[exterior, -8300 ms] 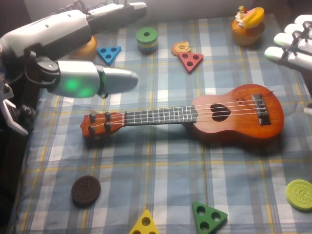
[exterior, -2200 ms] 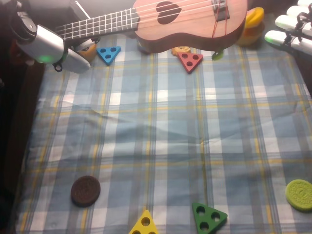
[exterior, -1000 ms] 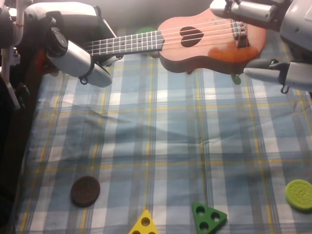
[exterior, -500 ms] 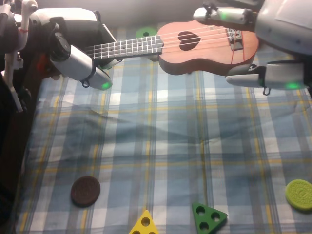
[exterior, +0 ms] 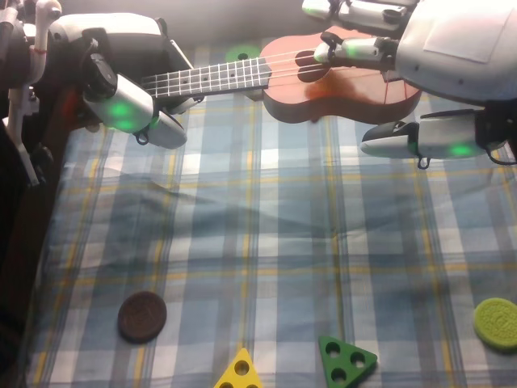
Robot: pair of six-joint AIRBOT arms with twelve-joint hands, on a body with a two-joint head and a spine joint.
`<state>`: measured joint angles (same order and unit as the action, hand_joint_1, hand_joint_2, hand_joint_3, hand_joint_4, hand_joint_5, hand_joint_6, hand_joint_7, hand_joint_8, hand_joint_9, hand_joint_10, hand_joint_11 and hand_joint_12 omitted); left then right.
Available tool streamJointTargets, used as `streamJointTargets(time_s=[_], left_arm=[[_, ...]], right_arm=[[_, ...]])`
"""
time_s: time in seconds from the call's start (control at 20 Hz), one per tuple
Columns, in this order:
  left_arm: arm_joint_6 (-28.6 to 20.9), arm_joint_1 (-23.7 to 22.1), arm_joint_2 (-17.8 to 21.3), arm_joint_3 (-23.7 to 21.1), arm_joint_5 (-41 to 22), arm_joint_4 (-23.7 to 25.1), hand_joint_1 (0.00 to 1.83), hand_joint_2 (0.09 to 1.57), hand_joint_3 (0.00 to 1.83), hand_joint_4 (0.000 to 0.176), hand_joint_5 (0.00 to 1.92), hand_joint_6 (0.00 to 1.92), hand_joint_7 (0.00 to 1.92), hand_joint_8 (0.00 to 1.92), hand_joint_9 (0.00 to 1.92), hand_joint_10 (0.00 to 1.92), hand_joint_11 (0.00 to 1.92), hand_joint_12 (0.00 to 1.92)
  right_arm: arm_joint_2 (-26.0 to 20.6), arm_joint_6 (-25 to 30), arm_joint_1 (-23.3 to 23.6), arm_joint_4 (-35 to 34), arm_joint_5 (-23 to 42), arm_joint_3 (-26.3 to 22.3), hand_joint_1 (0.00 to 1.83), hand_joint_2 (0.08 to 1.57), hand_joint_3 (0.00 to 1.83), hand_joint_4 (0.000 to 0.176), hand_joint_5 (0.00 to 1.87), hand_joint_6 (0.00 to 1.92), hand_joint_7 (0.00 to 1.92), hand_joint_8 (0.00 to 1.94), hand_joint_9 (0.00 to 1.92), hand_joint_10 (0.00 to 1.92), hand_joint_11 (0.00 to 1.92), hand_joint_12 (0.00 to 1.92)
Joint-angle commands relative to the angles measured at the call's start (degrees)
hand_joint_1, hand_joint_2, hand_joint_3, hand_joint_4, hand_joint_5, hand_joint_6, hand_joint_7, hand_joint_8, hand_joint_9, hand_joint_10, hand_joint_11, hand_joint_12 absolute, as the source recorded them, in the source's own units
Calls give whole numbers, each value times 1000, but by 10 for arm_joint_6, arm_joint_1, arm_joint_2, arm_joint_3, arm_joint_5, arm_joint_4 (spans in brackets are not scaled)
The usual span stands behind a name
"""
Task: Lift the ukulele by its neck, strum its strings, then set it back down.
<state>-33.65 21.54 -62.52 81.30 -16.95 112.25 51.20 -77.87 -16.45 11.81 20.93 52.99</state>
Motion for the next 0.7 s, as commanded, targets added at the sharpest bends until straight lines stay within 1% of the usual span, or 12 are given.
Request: streamJointTargets(time_s=[0.0, 0.05, 0.15, 0.2, 0.3, 0.35, 0.4, 0.45, 0.5, 0.55, 0.6, 0.65], left_arm=[[-6, -11, -2, 1, 18, -27, 1425, 1258, 0, 0, 1044, 1921, 1173, 1921, 1254, 1921, 1401, 1921], [-5, -10, -2, 1, 18, -28, 1419, 1256, 0, 0, 1018, 1921, 1170, 1921, 1255, 1921, 1412, 1921], [-5, -7, -2, 1, 19, -28, 1430, 1255, 0, 0, 1028, 1921, 1163, 1921, 1243, 1921, 1404, 1921], [-5, -6, -2, 1, 21, -27, 1422, 1256, 0, 0, 1023, 1921, 1161, 1921, 1247, 1921, 1409, 1921], [-6, -5, -2, 1, 23, -25, 1414, 1251, 0, 0, 1023, 1921, 1145, 1921, 1231, 1921, 1378, 1921], [-6, -3, -2, 1, 25, -25, 1400, 1253, 0, 0, 1001, 1921, 1128, 1921, 1217, 1921, 1353, 1921], [-6, -1, -2, 2, 26, -26, 1389, 1255, 0, 0, 994, 1921, 1118, 1921, 1207, 1921, 1343, 1921], [-6, 0, -2, 2, 27, -28, 1386, 1256, 0, 0, 970, 1921, 1095, 1921, 1198, 1921, 1348, 1921], [-6, 1, -2, 2, 27, -29, 1392, 1250, 0, 0, 984, 1921, 1115, 1921, 1231, 1921, 1399, 1921], [-6, 1, -2, 2, 27, -31, 1380, 1250, 0, 0, 973, 1921, 1106, 1921, 1227, 1921, 1393, 1921], [-5, 2, -1, 2, 26, -34, 1368, 1248, 0, 0, 970, 1921, 1103, 1921, 1229, 1921, 1396, 1921], [-5, 2, -1, 2, 24, -37, 1370, 1244, 0, 0, 971, 1921, 1091, 1921, 1205, 1921, 1370, 1921]], right_arm=[[-1, -2, 11, -3, 59, 2, 364, 1259, 0, 0, 429, 380, 79, 2, 0, 0, 0, 0], [-1, -2, 11, -3, 60, 1, 351, 1291, 2, 0, 385, 718, 103, 3, 0, 0, 0, 0], [-8, -2, 11, -3, 68, -7, 445, 1303, 2, 0, 391, 1108, 242, 19, 0, 0, 0, 0], [-15, -2, 11, -3, 80, -14, 409, 1279, 0, 0, 267, 1240, 264, 21, 0, 0, 0, 0], [-28, -2, 11, -3, 98, -23, 418, 1285, 1, 0, 164, 1406, 236, 5, 0, 0, 0, 0], [-31, -2, 11, -3, 110, -28, 581, 1273, 0, 0, 162, 1497, 259, 15, 14, 9, 0, 0], [-40, -2, 11, -3, 123, -33, 637, 1386, 15, 127, 378, 1732, 275, 24, 36, 30, 0, 0], [-50, -1, 11, -4, 136, -38, 537, 1254, 0, 0, 271, 1425, 351, 63, 19, 450, 0, 1102], [-57, -1, 11, -5, 145, -41, 489, 1212, 0, 0, 318, 1131, 378, 85, 3, 710, 0, 1653], [-65, -1, 11, -10, 151, -43, 529, 1216, 0, 0, 349, 988, 384, 107, 0, 848, 0, 1842], [-73, -1, 11, -15, 155, -44, 532, 1206, 0, 0, 253, 856, 295, 68, 0, 580, 0, 1784], [-79, -1, 11, -19, 157, -46, 383, 1184, 0, 0, 114, 767, 211, 28, 0, 345, 0, 1894]])
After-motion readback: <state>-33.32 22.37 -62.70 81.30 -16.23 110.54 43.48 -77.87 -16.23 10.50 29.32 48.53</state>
